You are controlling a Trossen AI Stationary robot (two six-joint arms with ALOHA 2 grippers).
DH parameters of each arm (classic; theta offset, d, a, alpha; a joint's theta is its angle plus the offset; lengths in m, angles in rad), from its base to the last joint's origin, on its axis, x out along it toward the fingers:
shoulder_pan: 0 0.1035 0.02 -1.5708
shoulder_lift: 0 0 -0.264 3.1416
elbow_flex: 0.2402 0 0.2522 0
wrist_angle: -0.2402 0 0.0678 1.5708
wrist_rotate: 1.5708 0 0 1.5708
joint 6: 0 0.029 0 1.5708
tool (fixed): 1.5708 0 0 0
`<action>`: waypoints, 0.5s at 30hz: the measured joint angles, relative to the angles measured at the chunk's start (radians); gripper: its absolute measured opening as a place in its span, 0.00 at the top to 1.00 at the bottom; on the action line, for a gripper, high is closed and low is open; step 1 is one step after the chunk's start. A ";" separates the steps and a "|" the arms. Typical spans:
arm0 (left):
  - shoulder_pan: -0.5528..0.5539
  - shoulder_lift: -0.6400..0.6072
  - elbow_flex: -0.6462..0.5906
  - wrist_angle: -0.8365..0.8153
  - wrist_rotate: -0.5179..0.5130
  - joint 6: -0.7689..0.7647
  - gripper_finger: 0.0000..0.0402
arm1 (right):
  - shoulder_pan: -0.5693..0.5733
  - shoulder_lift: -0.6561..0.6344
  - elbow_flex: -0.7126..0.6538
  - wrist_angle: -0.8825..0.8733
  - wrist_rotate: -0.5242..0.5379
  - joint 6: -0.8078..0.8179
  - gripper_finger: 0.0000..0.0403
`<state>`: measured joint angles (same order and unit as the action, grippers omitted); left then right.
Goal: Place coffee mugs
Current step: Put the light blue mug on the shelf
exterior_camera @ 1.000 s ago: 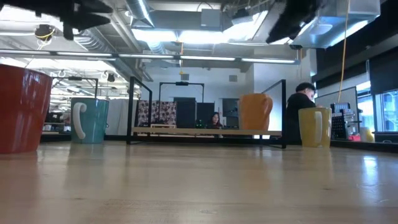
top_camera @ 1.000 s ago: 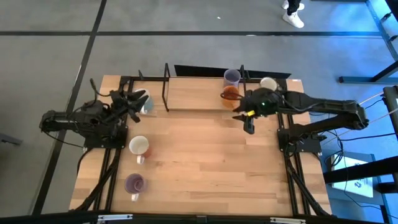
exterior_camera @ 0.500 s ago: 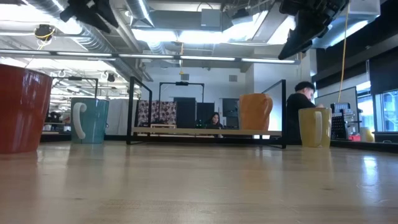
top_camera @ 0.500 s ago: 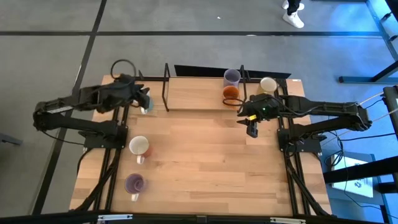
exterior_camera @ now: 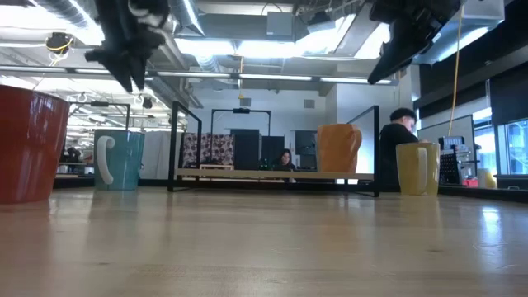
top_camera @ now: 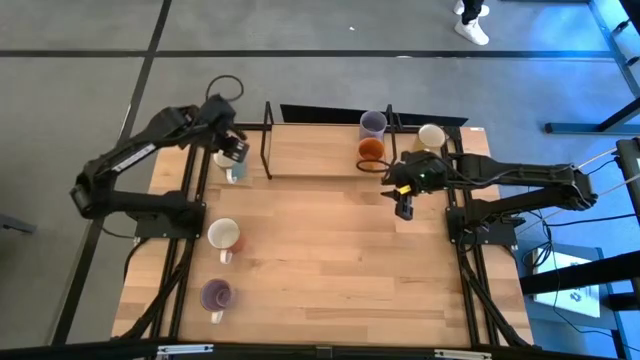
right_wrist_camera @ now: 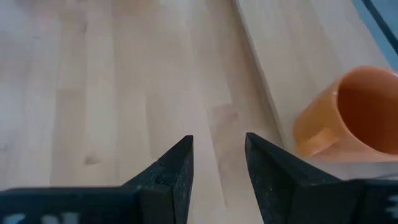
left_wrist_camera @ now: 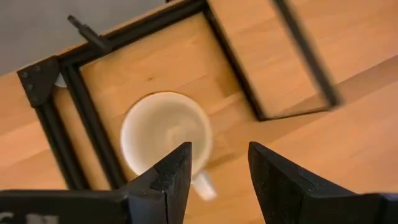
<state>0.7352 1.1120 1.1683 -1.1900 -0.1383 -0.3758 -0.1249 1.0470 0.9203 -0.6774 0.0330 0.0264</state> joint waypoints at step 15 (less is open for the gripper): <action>0.286 0.227 0.001 -0.011 0.029 0.424 0.62 | 0.000 0.029 0.001 -0.015 0.082 0.111 0.67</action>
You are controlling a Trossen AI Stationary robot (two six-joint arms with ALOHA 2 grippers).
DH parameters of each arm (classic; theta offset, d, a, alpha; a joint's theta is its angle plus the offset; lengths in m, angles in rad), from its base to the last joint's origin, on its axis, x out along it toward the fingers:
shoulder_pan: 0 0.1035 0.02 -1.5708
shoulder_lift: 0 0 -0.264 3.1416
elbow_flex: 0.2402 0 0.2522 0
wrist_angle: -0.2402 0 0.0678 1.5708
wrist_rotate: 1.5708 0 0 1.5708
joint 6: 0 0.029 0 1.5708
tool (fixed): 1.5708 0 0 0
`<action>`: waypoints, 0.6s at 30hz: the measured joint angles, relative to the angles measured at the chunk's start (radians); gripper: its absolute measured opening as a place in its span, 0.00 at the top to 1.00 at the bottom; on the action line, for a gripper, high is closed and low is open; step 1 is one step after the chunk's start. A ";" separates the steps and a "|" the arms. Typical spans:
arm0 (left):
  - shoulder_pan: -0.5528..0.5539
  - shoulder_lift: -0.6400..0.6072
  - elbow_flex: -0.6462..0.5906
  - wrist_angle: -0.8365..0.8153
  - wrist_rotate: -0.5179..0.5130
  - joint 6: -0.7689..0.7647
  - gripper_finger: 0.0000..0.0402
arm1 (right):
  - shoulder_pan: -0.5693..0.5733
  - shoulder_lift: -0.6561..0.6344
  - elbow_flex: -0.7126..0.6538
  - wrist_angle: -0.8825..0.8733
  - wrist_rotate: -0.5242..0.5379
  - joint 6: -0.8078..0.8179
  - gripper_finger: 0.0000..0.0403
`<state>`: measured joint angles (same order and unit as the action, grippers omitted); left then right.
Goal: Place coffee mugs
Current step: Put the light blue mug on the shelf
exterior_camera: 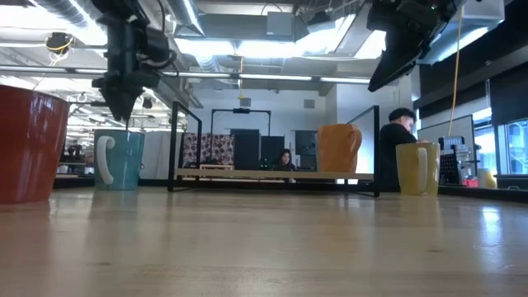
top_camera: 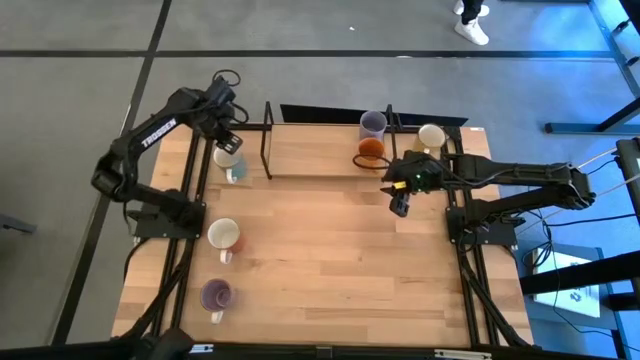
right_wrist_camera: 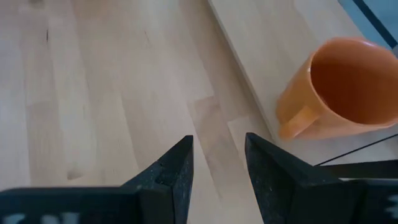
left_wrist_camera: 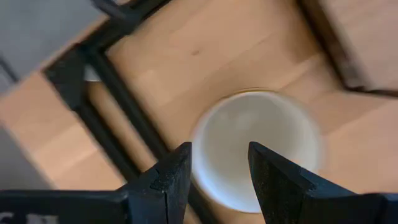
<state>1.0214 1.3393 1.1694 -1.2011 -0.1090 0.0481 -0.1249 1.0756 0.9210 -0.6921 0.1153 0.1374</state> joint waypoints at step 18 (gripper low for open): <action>-0.001 0.146 0.000 -0.003 -0.018 0.041 0.62 | 0.000 0.000 0.000 -0.048 -0.002 -0.071 0.67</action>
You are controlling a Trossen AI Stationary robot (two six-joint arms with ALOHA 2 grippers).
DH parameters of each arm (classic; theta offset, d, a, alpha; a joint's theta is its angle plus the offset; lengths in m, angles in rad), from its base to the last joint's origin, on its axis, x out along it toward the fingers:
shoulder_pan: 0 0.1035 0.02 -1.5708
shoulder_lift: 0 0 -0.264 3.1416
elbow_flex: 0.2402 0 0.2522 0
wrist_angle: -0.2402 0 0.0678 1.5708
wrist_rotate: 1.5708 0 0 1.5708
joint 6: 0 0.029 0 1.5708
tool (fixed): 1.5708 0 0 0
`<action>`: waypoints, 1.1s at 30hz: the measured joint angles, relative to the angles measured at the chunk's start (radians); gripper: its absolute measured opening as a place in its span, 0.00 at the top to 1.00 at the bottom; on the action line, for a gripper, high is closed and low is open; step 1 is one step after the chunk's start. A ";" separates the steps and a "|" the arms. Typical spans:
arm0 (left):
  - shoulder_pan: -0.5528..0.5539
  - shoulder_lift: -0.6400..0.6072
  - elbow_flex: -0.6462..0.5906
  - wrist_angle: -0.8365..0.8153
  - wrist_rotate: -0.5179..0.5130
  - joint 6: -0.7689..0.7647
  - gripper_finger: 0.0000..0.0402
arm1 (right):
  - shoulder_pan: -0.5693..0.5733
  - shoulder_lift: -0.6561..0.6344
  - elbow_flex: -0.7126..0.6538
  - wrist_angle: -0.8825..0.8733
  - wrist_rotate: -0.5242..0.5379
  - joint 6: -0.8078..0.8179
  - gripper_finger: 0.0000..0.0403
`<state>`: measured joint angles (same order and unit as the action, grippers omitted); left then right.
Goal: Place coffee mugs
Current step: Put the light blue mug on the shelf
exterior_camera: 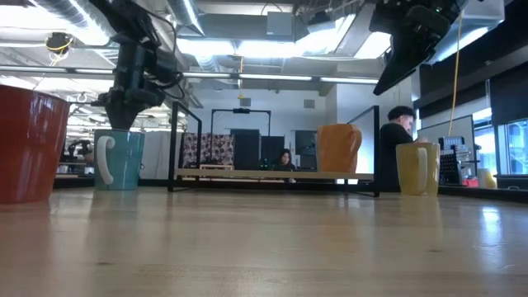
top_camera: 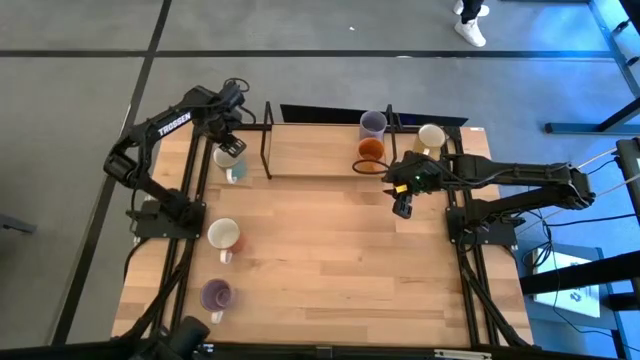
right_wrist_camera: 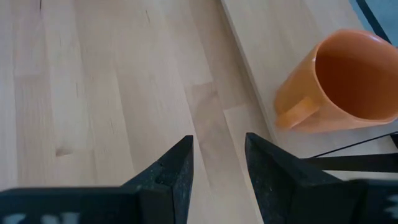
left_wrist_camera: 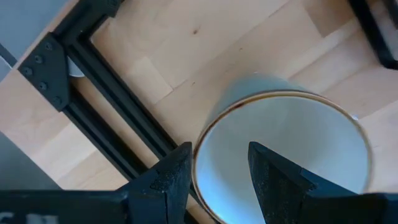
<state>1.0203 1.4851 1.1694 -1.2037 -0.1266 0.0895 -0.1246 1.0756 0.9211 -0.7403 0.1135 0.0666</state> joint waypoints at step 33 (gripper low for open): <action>-0.047 0.039 0.046 -0.066 -0.095 0.081 0.95 | 0.000 0.000 0.000 0.006 0.008 -0.048 0.67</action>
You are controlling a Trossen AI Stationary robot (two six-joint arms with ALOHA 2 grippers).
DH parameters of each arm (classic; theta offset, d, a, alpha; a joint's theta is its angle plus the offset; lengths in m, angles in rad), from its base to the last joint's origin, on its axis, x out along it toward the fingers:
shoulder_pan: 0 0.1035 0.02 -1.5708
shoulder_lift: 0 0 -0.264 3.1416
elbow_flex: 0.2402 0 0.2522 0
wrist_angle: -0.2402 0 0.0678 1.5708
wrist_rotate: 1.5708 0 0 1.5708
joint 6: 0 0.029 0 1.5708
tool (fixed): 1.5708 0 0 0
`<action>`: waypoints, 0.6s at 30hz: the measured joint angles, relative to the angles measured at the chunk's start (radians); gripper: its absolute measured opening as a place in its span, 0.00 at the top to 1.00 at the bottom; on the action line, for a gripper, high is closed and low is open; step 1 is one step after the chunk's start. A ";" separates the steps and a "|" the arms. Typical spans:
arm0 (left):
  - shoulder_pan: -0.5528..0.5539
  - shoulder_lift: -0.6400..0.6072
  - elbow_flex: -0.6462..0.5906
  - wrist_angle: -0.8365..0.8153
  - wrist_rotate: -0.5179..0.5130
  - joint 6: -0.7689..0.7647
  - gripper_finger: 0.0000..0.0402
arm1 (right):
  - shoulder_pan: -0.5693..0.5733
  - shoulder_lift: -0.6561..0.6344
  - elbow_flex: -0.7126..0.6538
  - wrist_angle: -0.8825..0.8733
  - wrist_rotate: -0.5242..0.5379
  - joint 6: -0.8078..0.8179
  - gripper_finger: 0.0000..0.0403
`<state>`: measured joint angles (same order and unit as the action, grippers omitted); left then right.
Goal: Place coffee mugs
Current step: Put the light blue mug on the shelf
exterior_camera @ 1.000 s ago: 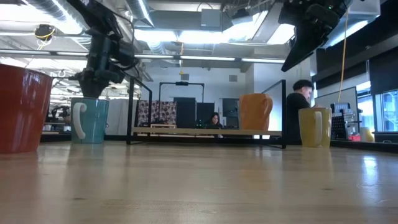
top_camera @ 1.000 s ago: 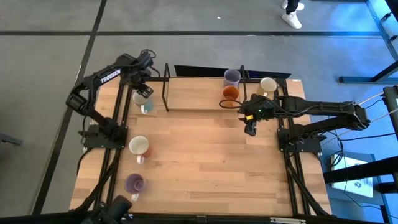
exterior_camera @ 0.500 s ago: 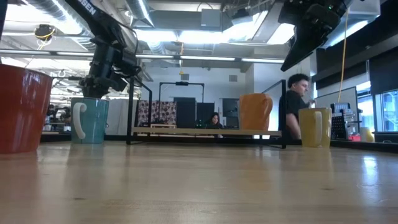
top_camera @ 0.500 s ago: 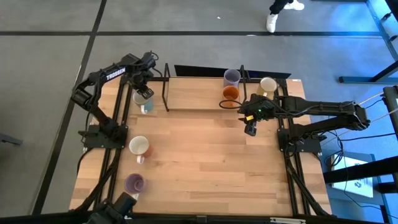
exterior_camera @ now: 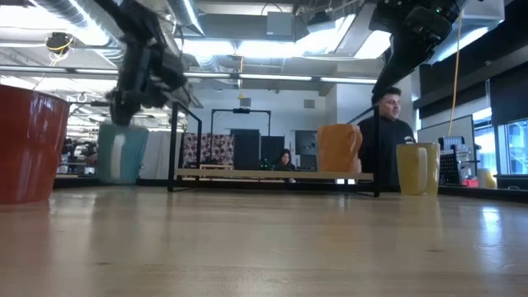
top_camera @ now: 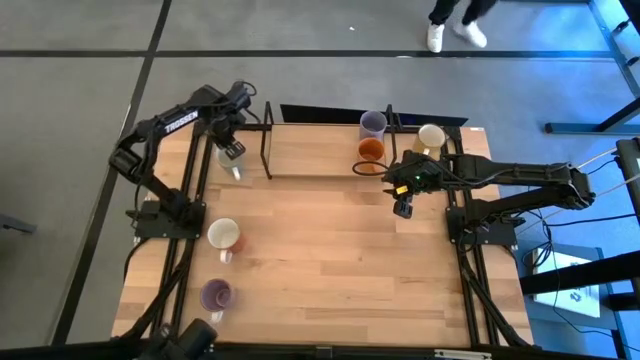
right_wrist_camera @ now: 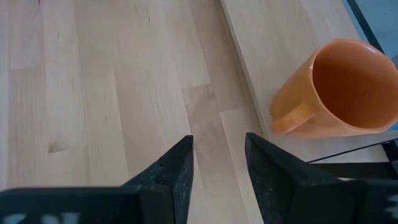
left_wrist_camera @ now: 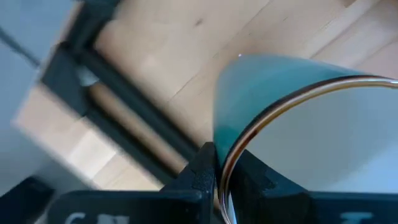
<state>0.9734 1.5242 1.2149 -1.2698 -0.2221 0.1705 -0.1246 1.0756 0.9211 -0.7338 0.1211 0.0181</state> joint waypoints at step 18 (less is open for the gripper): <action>-0.168 -0.177 0.433 -0.297 0.009 -0.113 0.95 | 0.000 0.000 0.000 0.000 -0.001 -0.001 0.67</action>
<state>0.8054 1.3475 1.6482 -1.5664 -0.2135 0.0570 -0.1246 1.0756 0.9211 -0.7337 0.1204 0.0172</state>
